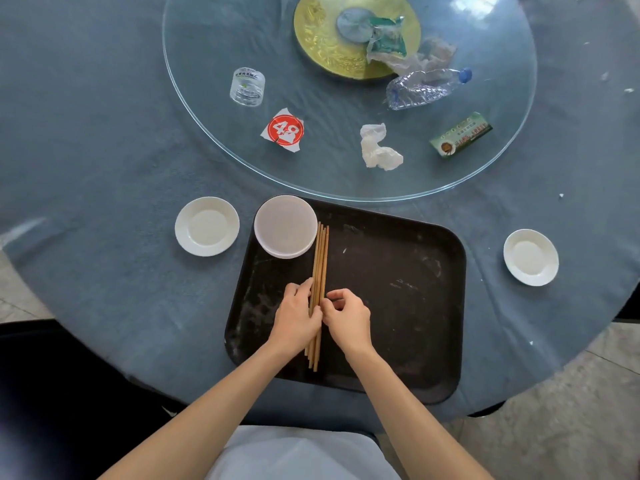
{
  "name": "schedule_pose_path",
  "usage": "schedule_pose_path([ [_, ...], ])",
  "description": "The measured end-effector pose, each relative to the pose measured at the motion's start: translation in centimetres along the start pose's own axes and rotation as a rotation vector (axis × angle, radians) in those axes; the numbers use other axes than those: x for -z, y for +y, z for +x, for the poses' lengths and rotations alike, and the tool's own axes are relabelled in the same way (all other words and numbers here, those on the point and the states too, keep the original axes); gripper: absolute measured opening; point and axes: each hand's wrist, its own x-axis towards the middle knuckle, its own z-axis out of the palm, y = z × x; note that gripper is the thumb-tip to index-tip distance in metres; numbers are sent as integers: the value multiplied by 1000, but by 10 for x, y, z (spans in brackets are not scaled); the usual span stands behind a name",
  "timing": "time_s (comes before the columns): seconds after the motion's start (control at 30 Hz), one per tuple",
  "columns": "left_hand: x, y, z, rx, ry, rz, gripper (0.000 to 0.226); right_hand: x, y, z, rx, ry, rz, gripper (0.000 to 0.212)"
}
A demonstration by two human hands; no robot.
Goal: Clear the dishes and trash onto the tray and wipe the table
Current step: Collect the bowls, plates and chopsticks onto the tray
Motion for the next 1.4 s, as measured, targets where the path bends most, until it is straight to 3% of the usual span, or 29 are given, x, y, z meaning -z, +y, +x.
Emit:
schedule_pose_path([
  [0.27,16,-13,-11,-28,-36,-90,59,7,-4,-3,-2,-50,11,25],
  [0.4,42,-16,-22,15,-26,-143,54,27,-28,-17,82,45,19,24],
  [0.5,78,-20,-24,35,89,-247,42,42,-66,-33,233,154,85,20],
  [0.6,123,-33,-17,67,317,-351,25,45,-117,-47,417,219,128,17],
  [0.77,193,-79,20,189,518,-457,22,-1,-190,-61,613,-4,5,18],
  [0.9,222,-116,56,286,513,-448,30,-79,-205,-52,426,-288,-123,39],
  [0.97,229,-130,72,312,455,-456,34,-115,-198,-40,326,-315,-274,54],
  [1.17,237,-152,102,292,260,-519,42,-161,-181,-17,44,-124,-210,53],
  [1.4,235,-160,113,247,167,-514,49,-181,-184,-1,-25,44,-192,38],
])
